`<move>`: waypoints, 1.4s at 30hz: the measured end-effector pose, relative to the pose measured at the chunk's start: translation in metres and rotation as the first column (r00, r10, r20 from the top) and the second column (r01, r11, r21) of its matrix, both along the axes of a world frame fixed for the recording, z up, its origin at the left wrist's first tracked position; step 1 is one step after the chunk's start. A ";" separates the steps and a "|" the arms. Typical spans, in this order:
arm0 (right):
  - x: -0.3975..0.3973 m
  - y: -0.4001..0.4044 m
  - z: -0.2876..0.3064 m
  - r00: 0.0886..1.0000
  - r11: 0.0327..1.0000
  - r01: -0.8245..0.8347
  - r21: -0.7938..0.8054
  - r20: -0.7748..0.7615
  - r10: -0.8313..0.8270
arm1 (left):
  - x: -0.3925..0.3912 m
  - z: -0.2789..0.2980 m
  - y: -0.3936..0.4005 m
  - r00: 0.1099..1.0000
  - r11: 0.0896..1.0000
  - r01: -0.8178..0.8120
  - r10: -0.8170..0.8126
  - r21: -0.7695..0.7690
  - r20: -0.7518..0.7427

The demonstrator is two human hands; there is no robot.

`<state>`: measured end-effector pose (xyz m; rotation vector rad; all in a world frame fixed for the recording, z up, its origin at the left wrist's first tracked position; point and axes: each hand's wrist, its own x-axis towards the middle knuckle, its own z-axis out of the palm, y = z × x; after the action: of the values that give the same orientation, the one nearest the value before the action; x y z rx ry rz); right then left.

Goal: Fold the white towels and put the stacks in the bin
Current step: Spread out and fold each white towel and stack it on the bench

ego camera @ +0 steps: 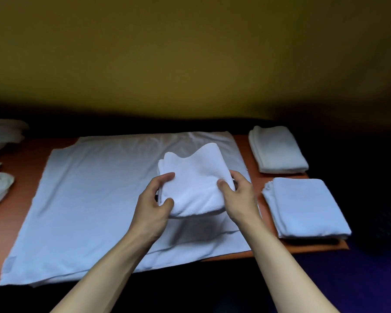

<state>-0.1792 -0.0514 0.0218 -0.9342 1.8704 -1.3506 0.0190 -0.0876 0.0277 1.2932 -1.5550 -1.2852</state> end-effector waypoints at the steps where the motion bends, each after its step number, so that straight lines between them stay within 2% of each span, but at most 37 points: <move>1: -0.014 0.001 0.001 1.000 1.000 0.019 -0.016 -0.003 -0.019 | -0.015 0.001 0.000 1.000 1.000 0.015 -0.015 -0.007 0.000; 5: -0.073 0.003 0.008 0.997 0.995 0.078 -0.061 -0.019 -0.080 | -0.073 0.003 -0.009 0.994 0.993 0.106 -0.105 -0.041 0.027; 11: -0.170 -0.010 0.006 0.975 0.980 0.179 -0.085 -0.121 -0.188 | -0.162 0.002 -0.035 0.968 0.959 0.250 -0.246 -0.131 0.044; 19: -0.259 -0.037 -0.008 0.919 0.932 0.341 -0.119 -0.167 -0.357 | -0.271 -0.013 -0.083 0.943 0.925 0.332 -0.328 -0.183 0.054; 21: -0.273 -0.047 -0.012 0.902 0.929 0.361 -0.084 -0.223 -0.371 | -0.285 -0.022 -0.098 0.933 0.917 0.358 -0.341 -0.175 0.118; 22: -0.277 -0.050 -0.016 0.870 0.924 0.377 -0.066 -0.317 -0.378 | -0.292 -0.029 -0.105 0.908 0.902 0.396 -0.359 -0.168 0.215; 24: -0.281 -0.052 -0.029 0.722 0.930 0.364 -0.043 -0.619 -0.311 | -0.299 -0.049 -0.116 0.788 0.859 0.504 -0.412 -0.094 0.458; 25: -0.279 -0.052 -0.038 0.643 0.949 0.314 -0.021 -0.731 -0.229 | -0.300 -0.059 -0.119 0.723 0.839 0.543 -0.446 -0.035 0.528; 27: -0.275 -0.050 -0.057 0.578 0.971 0.221 0.093 -0.814 -0.053 | -0.300 -0.073 -0.121 0.666 0.819 0.573 -0.477 0.017 0.574; 29: -0.274 -0.046 -0.069 0.606 0.959 0.210 0.191 -0.795 0.026 | -0.300 -0.076 -0.120 0.663 0.817 0.576 -0.463 -0.006 0.589; 33: -0.273 -0.045 -0.065 0.623 0.948 0.215 0.233 -0.780 0.050 | -0.299 -0.069 -0.113 0.682 0.830 0.555 -0.413 -0.059 0.604; 38: -0.259 -0.041 -0.052 0.616 0.939 0.225 0.262 -0.785 0.071 | -0.263 -0.064 -0.079 0.659 0.814 0.552 -0.293 -0.181 0.693; 42: -0.240 -0.028 -0.047 0.611 0.963 0.193 0.189 -0.791 0.033 | -0.210 -0.077 -0.038 0.562 0.773 0.612 -0.278 -0.165 0.779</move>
<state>-0.4188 -0.0798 -0.0250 -1.4748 2.6942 -0.7048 -0.1910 -0.1254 -0.0488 1.1855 -2.7252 -0.5996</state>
